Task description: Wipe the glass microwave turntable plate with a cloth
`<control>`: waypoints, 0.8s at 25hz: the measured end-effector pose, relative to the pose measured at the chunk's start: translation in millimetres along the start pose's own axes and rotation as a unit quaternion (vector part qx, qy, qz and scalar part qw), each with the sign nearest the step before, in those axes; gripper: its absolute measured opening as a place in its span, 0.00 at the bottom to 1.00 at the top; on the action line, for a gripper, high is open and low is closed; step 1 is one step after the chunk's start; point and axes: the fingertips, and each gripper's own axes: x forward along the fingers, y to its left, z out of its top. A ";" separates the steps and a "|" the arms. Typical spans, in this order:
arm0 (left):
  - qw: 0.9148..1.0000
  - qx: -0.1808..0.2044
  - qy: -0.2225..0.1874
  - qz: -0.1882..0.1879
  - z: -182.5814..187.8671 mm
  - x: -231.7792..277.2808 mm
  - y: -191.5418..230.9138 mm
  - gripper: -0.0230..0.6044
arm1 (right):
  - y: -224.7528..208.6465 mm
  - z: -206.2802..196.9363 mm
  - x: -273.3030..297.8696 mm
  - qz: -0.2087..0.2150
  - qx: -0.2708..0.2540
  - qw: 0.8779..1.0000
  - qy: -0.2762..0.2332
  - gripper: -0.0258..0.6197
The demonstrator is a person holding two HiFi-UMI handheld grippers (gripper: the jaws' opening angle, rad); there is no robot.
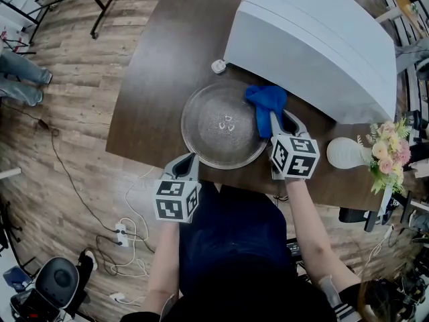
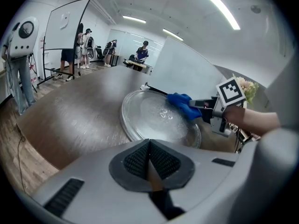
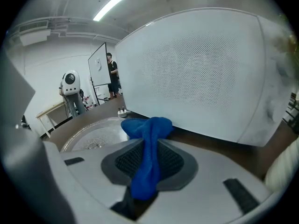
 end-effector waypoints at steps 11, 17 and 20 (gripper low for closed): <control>1.000 0.012 0.013 -0.001 1.1 -5.0 -1.4 0.04 | -2.3 -4.9 -25.3 0.023 0.060 0.998 0.001 0.15; 0.999 0.037 0.034 -0.002 0.3 -17.9 -5.6 0.04 | -1.8 -6.2 -48.6 0.033 0.097 0.995 -0.006 0.15; 0.998 0.047 0.040 -0.005 4.6 -26.2 -8.8 0.04 | -3.6 -1.8 -59.7 0.034 0.098 0.995 -0.011 0.15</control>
